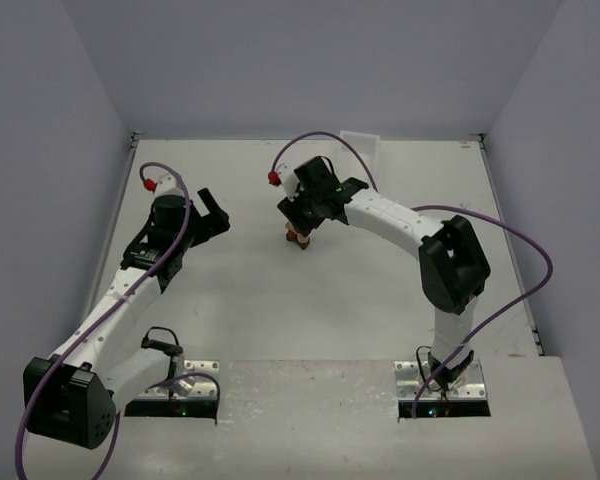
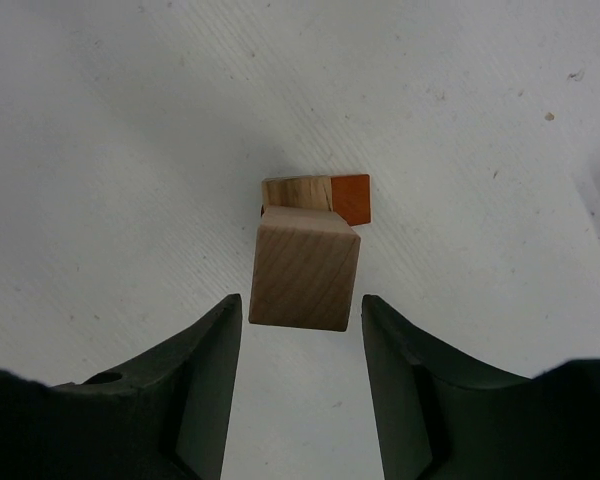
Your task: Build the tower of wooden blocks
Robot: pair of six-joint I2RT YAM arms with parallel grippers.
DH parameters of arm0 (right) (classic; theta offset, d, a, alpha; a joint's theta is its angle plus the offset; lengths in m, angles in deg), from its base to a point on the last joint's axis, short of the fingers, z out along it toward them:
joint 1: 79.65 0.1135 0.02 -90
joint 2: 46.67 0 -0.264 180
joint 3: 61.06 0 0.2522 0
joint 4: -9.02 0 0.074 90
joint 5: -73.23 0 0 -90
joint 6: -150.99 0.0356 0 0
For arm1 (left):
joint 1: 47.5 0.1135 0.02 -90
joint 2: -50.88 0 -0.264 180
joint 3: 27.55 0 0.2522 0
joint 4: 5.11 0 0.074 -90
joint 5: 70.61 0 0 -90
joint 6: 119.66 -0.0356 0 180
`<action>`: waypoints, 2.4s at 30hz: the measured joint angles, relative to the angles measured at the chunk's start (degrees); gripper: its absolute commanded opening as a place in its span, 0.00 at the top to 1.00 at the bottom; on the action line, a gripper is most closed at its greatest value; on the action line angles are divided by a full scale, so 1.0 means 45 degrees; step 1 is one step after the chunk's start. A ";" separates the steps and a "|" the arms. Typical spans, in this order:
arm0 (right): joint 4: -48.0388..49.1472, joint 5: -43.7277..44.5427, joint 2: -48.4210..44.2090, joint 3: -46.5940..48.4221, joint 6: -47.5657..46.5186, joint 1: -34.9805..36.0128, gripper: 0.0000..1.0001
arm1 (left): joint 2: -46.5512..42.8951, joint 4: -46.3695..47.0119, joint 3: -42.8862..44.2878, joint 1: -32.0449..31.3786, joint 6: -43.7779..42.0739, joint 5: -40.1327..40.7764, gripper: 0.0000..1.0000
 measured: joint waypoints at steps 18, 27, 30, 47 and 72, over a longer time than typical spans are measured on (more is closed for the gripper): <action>0.0098 -0.0069 -0.4310 -0.1824 0.1050 0.0005 0.01 | 0.0000 0.0168 0.0005 0.0000 -0.0005 -0.0534 0.00; 0.0068 0.0920 -0.5885 -0.3746 0.2449 -0.0022 0.01 | 0.0017 0.0201 0.0005 0.0000 0.0005 -0.0829 0.00; 0.0063 0.1170 -0.6089 -0.4367 0.2809 -0.0147 0.01 | 0.0156 0.0266 0.0005 0.0000 0.0013 -0.0897 0.00; 0.1844 0.0770 -0.5434 -0.5505 0.3824 -0.3677 0.01 | 0.1461 0.0825 0.0610 0.0000 -0.0419 -0.1677 0.00; 0.2568 -0.3638 -0.4702 -0.4600 0.2220 -0.4522 0.01 | 0.8442 -0.0814 0.6242 -0.2171 0.0117 -0.2495 0.00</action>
